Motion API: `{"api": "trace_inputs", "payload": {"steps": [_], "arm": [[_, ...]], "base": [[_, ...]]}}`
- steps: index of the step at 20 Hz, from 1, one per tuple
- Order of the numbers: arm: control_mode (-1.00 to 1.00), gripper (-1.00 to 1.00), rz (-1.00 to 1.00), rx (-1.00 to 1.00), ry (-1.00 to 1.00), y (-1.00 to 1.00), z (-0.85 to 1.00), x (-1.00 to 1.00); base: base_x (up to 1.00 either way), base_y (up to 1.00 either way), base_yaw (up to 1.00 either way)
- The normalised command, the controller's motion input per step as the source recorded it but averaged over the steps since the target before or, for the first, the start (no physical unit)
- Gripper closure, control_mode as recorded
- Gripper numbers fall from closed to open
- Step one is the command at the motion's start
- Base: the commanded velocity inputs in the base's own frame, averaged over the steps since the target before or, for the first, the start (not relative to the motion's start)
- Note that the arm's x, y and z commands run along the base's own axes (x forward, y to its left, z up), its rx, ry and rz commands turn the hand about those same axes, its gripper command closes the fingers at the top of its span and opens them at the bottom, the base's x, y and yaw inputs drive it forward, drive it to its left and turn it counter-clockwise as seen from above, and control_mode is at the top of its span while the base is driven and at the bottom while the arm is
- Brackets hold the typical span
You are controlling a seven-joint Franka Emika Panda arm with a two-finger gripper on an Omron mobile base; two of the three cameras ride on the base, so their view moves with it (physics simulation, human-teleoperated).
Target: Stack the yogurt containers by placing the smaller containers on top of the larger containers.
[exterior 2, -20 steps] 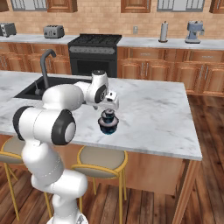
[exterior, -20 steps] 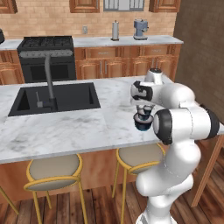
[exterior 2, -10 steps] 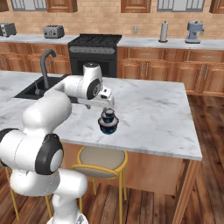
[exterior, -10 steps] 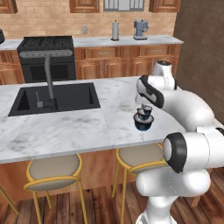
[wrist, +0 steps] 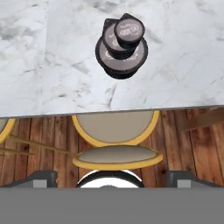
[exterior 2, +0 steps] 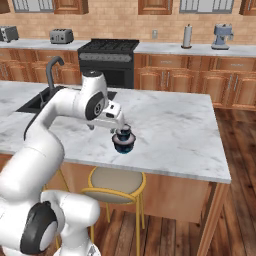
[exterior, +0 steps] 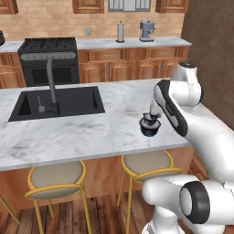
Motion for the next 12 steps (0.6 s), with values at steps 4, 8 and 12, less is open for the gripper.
{"api": "trace_inputs", "payload": {"steps": [4, 8, 12], "arm": [[-1.00, -1.00, 0.00, 0.00, -0.20, 0.00, 0.13, -0.94], [-1.00, -1.00, 0.00, 0.00, -0.21, 0.00, 0.02, -0.82], [-1.00, -1.00, 0.00, 0.00, -0.14, 0.00, 0.00, -0.63]], "base": [[0.00, 0.00, 0.00], [0.00, 0.00, 0.00], [0.00, 0.00, 0.00]]}}
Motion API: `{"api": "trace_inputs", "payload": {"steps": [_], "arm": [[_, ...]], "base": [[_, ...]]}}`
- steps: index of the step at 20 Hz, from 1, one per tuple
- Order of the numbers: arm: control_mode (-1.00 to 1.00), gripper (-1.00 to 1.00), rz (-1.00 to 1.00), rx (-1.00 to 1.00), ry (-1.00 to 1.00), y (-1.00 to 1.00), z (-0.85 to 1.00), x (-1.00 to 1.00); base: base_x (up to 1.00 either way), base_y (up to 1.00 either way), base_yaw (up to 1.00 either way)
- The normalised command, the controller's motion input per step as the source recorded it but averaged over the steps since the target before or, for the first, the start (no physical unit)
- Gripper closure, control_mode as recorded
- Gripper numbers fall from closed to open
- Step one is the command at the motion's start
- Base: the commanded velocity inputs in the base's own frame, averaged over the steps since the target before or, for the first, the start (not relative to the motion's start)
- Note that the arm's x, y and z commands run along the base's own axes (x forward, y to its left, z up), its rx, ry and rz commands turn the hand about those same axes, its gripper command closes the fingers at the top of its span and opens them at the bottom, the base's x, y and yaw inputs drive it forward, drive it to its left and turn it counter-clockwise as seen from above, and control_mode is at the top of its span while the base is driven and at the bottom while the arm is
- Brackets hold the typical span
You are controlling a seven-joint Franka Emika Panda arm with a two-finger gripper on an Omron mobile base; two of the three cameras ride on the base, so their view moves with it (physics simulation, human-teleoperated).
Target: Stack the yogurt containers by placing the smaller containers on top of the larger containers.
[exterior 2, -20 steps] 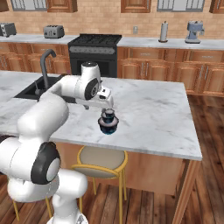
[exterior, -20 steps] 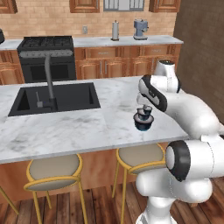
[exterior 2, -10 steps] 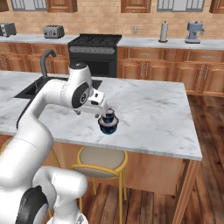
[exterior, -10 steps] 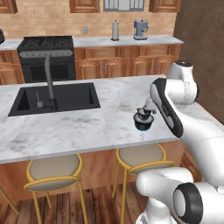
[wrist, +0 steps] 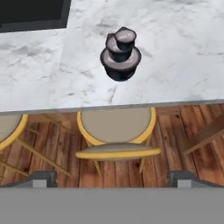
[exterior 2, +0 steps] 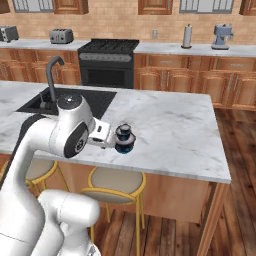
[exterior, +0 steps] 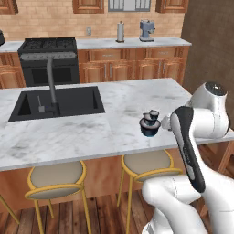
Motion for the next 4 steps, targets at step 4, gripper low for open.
{"api": "trace_inputs", "payload": {"steps": [4], "arm": [[-1.00, -1.00, 0.00, 0.01, -0.09, 0.00, 0.08, -0.54]], "base": [[0.00, 0.00, 0.00]]}}
